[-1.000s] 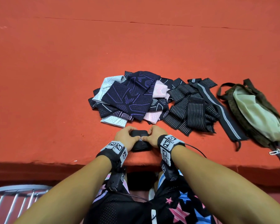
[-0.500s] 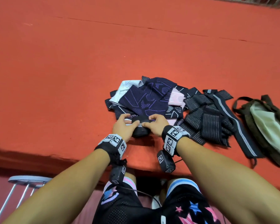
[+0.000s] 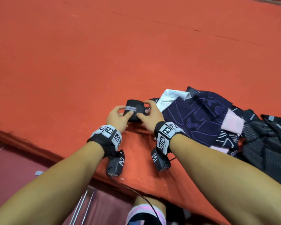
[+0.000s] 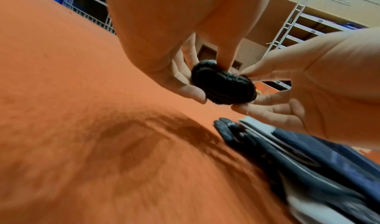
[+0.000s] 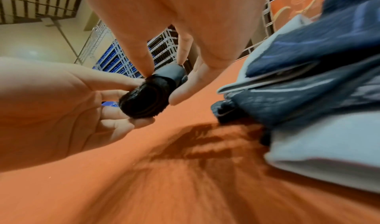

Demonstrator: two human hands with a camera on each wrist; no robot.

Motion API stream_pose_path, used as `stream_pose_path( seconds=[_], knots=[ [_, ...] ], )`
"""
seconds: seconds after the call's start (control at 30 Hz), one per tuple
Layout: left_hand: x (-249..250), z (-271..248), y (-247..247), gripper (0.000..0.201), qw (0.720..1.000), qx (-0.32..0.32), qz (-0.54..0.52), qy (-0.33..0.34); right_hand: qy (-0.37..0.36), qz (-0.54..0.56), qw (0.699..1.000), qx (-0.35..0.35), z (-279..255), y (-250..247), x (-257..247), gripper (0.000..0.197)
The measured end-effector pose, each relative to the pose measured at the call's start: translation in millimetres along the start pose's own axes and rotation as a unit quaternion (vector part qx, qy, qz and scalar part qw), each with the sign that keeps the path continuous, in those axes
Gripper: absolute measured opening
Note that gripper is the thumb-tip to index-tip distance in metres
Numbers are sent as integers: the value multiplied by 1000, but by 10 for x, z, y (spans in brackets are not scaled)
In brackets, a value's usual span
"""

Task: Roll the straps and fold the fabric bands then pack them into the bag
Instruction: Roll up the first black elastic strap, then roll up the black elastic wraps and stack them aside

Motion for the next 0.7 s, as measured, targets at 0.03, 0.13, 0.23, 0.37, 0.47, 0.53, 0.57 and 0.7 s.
stream_pose_path(
  seconds=[0.03, 0.13, 0.23, 0.37, 0.47, 0.53, 0.57, 0.7],
  knots=[
    [-5, 124, -74, 32, 1000, 12, 5, 1, -2, 3, 1000, -13, 114, 124, -17, 58],
    [-20, 453, -272, 37, 998, 53, 17, 12, 2, 1, 999, -43, 470, 482, 93, 72],
    [-44, 744, -351, 29, 997, 62, 40, 26, 12, 1, 999, -43, 748, 699, 177, 74],
    [-3, 1022, -366, 27, 994, 72, 67, 40, -15, -51, 998, -34, 979, 716, 83, 64],
    [20, 1115, -342, 34, 988, 85, 112, 70, -48, -100, 993, -30, 1065, 788, 132, 65],
    [-12, 1146, -329, 33, 983, 93, 139, 75, -55, -123, 990, -30, 1088, 854, 186, 67],
    [-49, 1164, -339, 32, 981, 99, 150, 68, -58, -128, 989, -35, 1095, 886, 198, 68],
    [-136, 1219, -381, 26, 977, 114, 177, 39, -61, -177, 981, -48, 1138, 925, 219, 70]
  ],
)
Point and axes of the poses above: each hand's wrist, its own z-axis towards the middle knuckle, its own y-axis out of the palm, x = y × z, the point moved 8 cm from there along z, towards the middle knuckle, and after that the axes turned 7 degrees about -y, right-handed, at the moved point
